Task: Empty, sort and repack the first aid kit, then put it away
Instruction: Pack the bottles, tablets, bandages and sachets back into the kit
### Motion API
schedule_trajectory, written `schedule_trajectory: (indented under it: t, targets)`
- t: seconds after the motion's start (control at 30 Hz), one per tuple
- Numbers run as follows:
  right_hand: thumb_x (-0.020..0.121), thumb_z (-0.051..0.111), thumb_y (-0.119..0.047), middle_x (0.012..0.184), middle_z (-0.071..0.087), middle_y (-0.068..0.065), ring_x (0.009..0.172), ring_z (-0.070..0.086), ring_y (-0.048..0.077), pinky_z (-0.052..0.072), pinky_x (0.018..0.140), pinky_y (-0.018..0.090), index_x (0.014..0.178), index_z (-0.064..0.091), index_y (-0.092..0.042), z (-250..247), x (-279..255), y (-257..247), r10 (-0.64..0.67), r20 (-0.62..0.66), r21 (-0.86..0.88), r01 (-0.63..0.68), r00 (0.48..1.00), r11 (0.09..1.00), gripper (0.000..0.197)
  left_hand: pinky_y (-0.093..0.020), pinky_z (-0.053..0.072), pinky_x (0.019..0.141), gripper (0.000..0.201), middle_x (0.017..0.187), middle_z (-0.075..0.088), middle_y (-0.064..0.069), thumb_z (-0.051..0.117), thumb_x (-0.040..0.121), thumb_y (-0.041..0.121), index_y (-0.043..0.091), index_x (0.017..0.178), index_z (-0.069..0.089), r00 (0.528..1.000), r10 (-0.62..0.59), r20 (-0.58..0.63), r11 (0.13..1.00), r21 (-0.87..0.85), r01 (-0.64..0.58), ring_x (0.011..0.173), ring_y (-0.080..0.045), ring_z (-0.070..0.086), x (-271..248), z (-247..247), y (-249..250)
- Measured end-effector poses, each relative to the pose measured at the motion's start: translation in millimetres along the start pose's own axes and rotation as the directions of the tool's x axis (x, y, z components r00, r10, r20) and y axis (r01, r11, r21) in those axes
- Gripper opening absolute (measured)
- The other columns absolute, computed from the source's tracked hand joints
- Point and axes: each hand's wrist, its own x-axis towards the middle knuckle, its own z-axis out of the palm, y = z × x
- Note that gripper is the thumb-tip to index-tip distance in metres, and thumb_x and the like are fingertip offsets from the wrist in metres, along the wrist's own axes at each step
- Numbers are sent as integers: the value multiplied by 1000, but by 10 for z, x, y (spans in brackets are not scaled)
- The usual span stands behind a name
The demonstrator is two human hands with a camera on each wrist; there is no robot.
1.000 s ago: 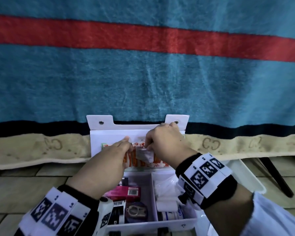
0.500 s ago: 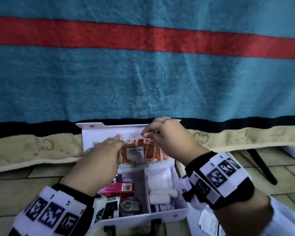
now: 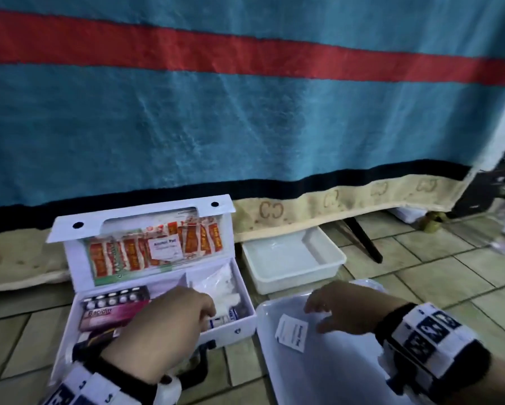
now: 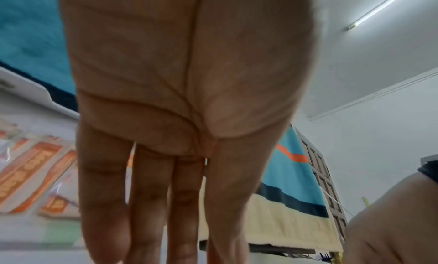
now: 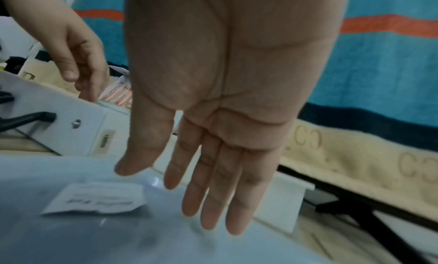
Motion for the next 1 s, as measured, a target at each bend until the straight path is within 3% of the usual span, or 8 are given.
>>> schedule_trajectory:
  t: [0.1, 0.2, 0.37, 0.53, 0.67, 0.83, 0.9, 1.0]
  targets:
    - [80, 66, -39, 115, 63, 4, 108, 56, 21, 36, 76, 25, 114, 61, -18, 152, 44, -79, 15, -49, 10, -15, 999, 1000, 40, -23, 48, 79, 22, 101, 68, 8, 51, 88, 16, 32, 93, 65, 999, -22, -29, 999, 29, 23, 91, -8, 61, -4, 70, 34]
    - [72, 72, -45, 115, 61, 3, 109, 57, 21, 44, 84, 29, 113, 61, -17, 245, 77, -202, 43, -66, -13, -44, 997, 999, 51, -26, 50, 78, 23, 92, 67, 9, 55, 84, 13, 34, 77, 59, 997, -58, -52, 998, 36, 60, 87, -7, 59, -2, 93, 51]
    - [76, 73, -36, 114, 62, 9, 106, 59, 25, 43, 80, 29, 110, 62, -9, 218, 134, -314, 60, -130, -107, -74, 990, 991, 46, -25, 49, 76, 26, 91, 67, 7, 51, 84, 9, 32, 75, 59, 989, -102, -109, 994, 37, 106, 87, -9, 61, -16, 112, 117]
    - [80, 67, -27, 90, 60, 5, 89, 58, 23, 40, 71, 27, 81, 59, -12, 235, 155, -376, 60, -80, -179, -74, 995, 981, 17, -24, 48, 75, 29, 92, 66, 5, 48, 82, 6, 32, 76, 58, 985, -130, -114, 990, 47, 136, 88, -11, 61, -17, 129, 132]
    - [88, 55, -15, 113, 62, 12, 106, 60, 27, 47, 82, 32, 106, 64, -8, 246, 193, -368, 60, -99, -165, -76, 993, 983, 21, -22, 46, 74, 31, 93, 66, 3, 49, 82, 4, 33, 74, 57, 985, -122, -121, 991, 33, 127, 89, -11, 61, -11, 128, 143]
    - [91, 51, -20, 106, 62, 13, 102, 60, 27, 38, 71, 28, 102, 65, -6, 255, 212, -349, 81, -131, -93, -94, 988, 991, 22, -20, 43, 72, 29, 94, 66, 4, 50, 83, 5, 32, 75, 59, 985, -118, -129, 993, 15, 121, 90, -10, 61, 2, 137, 126]
    - [86, 58, -22, 91, 60, 11, 91, 59, 25, 38, 69, 26, 94, 66, -6, 212, 198, -299, 106, -157, -1, -108, 982, 994, 20, -16, 40, 66, 28, 93, 67, 6, 52, 83, 6, 32, 75, 60, 988, -109, -109, 994, 8, 111, 89, -8, 60, 14, 140, 95]
    - [77, 69, -22, 70, 67, 1, 63, 55, 11, 43, 59, 21, 61, 59, -16, 121, 159, -121, 187, -190, 232, -141, 964, 962, 20, -7, 35, 57, 21, 84, 69, 12, 61, 83, 11, 30, 76, 68, 994, -93, -60, 993, -81, 88, 79, 2, 60, 25, 121, 6]
